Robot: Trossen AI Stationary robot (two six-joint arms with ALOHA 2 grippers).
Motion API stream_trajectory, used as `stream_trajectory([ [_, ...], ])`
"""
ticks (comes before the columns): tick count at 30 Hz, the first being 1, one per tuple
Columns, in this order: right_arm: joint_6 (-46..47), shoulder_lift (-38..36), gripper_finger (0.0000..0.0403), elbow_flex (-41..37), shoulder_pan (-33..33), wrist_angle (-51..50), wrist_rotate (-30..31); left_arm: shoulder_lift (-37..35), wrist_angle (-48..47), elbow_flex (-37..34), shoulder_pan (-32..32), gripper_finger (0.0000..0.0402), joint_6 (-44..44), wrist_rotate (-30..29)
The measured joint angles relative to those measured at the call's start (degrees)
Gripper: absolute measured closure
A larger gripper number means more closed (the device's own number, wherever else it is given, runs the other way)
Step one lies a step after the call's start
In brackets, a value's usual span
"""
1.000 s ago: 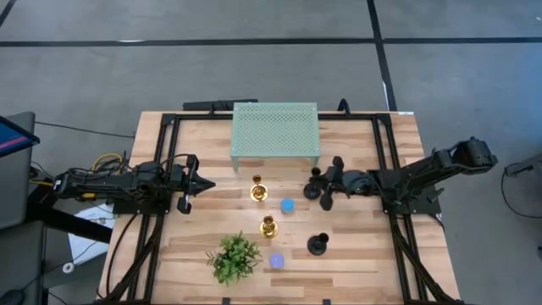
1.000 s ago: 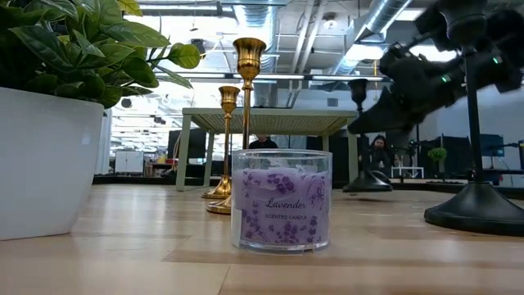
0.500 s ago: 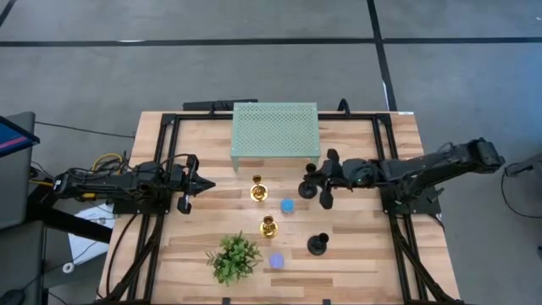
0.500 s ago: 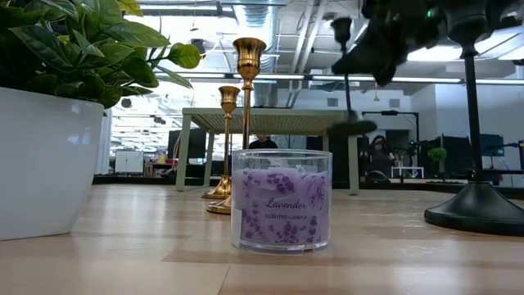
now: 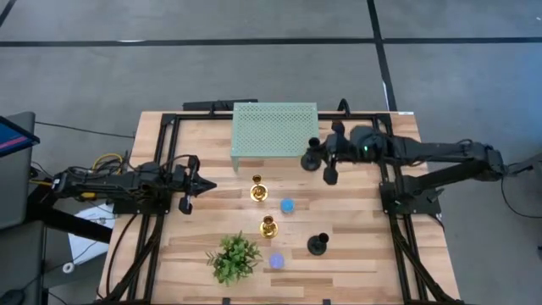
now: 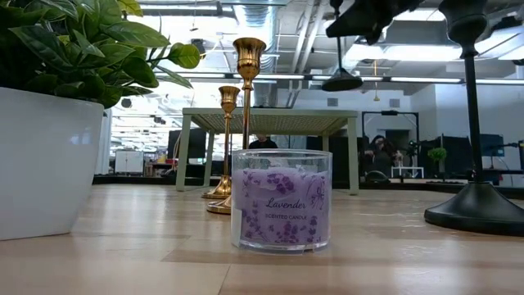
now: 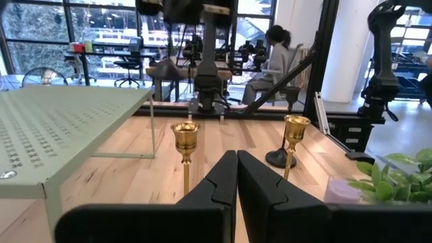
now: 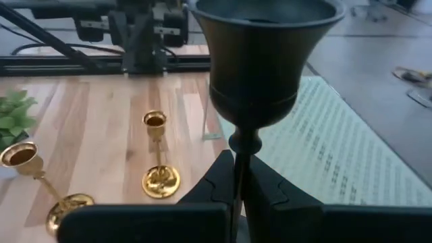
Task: Pick & Place candle stick holders
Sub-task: Put the black candlestick on the shelf
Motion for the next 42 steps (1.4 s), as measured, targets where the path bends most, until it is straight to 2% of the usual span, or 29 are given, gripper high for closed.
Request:
stream_trajectory([
  [3,-2.0,0.4,0.0402,0.0,-6.3,1.4,-6.3,1.0,0.0,0.0,0.0,0.0389,0.0,0.0],
  [11,-4.6,5.3,0.0402,0.1,-22.1,8.7,-18.6,2.9,1.6,0.0,0.0,0.0389,0.0,0.0],
  [18,-3.3,13.7,0.0402,1.5,-30.7,16.2,-27.9,2.9,2.0,0.0,0.0,0.0389,0.0,0.0],
  [23,-4.6,20.6,0.0402,9.0,-34.0,15.1,-30.1,2.9,2.4,0.0,0.0,0.0389,0.0,0.0],
  [29,-6.3,27.0,0.0402,19.2,-37.3,6.4,-32.5,2.9,2.4,0.0,0.0,0.0389,0.0,0.0],
  [36,-7.7,30.7,0.0402,20.1,-38.8,4.5,-32.7,2.9,2.4,0.0,0.0,0.0389,0.1,0.0],
  [42,-9.0,30.2,0.0402,20.1,-39.2,4.2,-32.9,2.9,2.4,0.0,0.0,0.0389,0.2,0.0],
])
